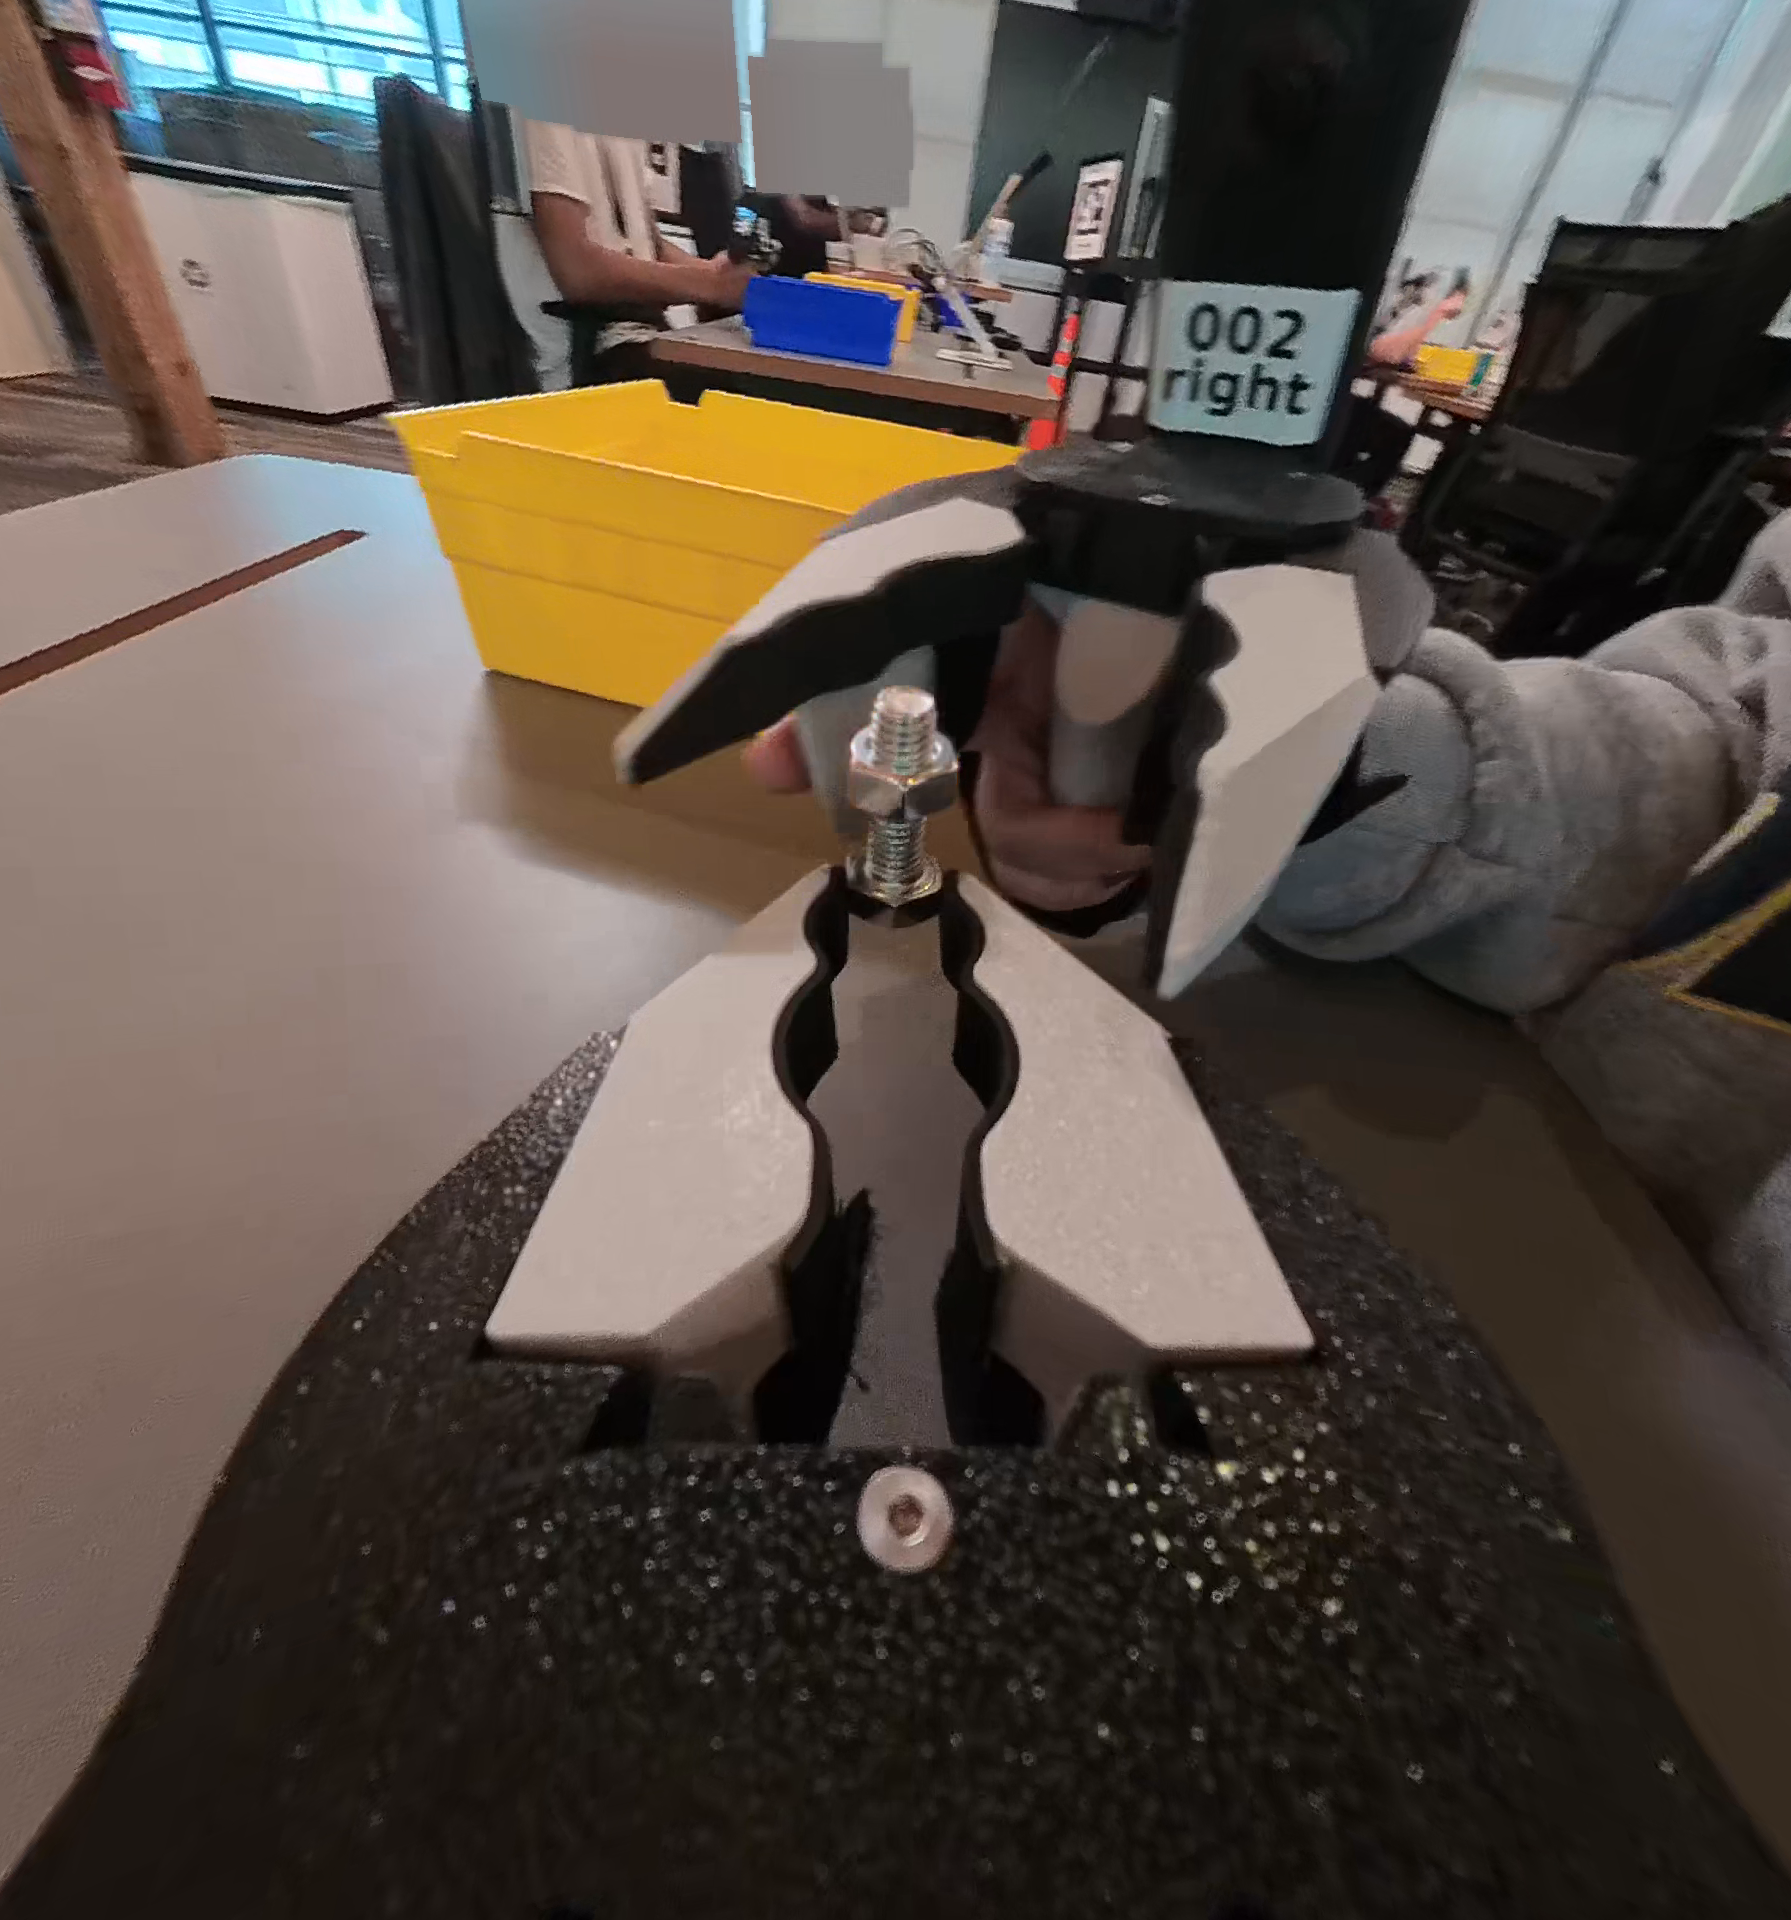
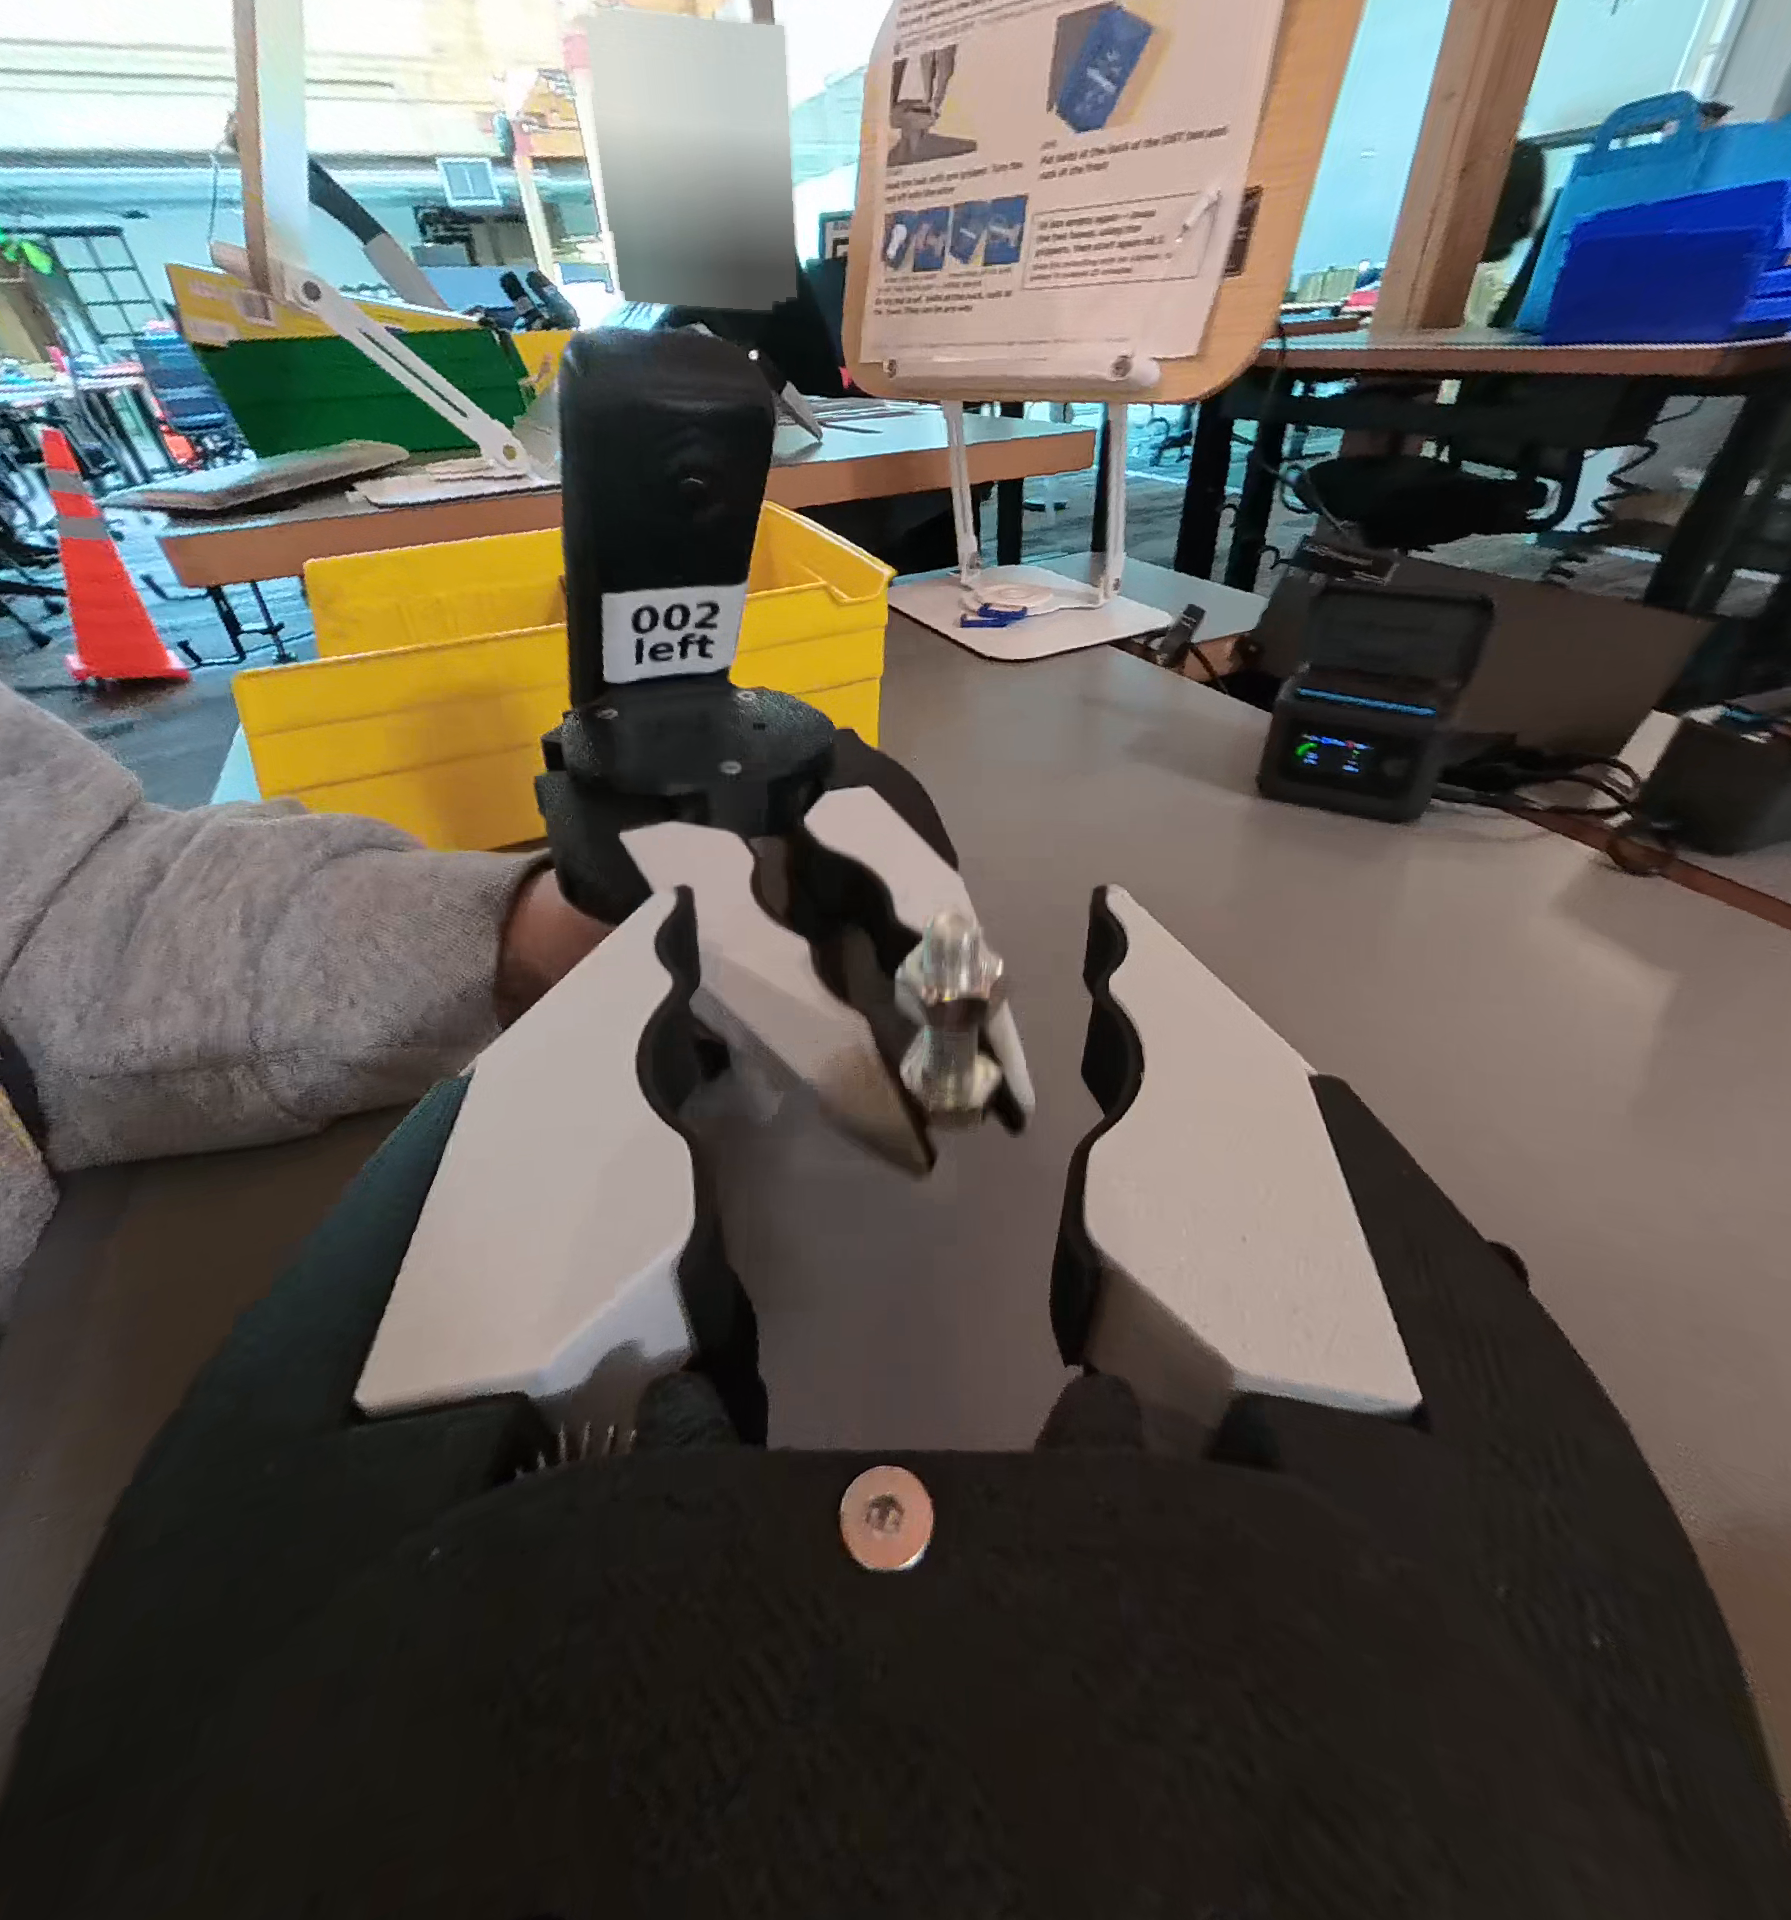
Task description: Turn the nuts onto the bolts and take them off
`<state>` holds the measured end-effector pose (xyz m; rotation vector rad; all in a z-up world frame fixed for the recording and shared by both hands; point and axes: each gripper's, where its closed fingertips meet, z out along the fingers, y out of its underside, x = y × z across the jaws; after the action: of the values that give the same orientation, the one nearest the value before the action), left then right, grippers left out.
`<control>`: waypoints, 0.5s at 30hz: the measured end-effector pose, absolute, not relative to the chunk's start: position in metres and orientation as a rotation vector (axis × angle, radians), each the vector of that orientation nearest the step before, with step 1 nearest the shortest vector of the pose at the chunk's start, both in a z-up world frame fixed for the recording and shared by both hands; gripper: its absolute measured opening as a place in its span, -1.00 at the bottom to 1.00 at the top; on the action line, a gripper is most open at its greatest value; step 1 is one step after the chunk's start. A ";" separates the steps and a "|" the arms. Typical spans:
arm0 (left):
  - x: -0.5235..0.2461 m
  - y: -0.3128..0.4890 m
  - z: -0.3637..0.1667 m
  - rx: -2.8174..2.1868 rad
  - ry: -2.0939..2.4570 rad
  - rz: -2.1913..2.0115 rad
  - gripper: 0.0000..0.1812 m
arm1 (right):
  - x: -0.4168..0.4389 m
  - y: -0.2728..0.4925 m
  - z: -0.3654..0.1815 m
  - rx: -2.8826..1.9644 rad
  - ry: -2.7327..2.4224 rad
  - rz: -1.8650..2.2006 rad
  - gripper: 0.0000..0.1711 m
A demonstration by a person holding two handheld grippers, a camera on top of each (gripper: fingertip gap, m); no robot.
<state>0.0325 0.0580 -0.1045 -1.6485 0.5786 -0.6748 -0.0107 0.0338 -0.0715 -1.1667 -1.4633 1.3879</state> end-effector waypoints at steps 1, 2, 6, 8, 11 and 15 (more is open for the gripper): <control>0.037 0.056 -0.105 -1.643 0.603 -0.689 -0.83 | -0.015 0.030 -0.072 -1.158 -1.478 1.394 -0.12; 0.041 0.054 -0.105 -1.640 0.621 -0.700 -0.83 | -0.019 0.026 -0.073 -1.150 -1.494 1.406 -0.12; 0.044 0.053 -0.106 -1.645 0.637 -0.705 -0.83 | -0.025 0.010 -0.077 -1.129 -1.555 1.445 -0.13; 0.042 0.053 -0.104 -1.639 0.617 -0.722 -0.83 | -0.022 0.008 -0.076 -1.115 -1.560 1.455 -0.15; 0.031 0.057 -0.104 -1.651 0.570 -0.697 -0.83 | -0.012 0.013 -0.074 -1.127 -1.547 1.446 -0.15; 0.011 0.062 -0.101 -1.656 0.475 -0.672 -0.83 | 0.009 0.023 -0.071 -1.123 -1.512 1.420 -0.19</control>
<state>0.0105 0.0619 -0.1012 -1.6556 0.4746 -0.6721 0.0095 0.0228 -0.0706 -1.1229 -1.5121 1.4197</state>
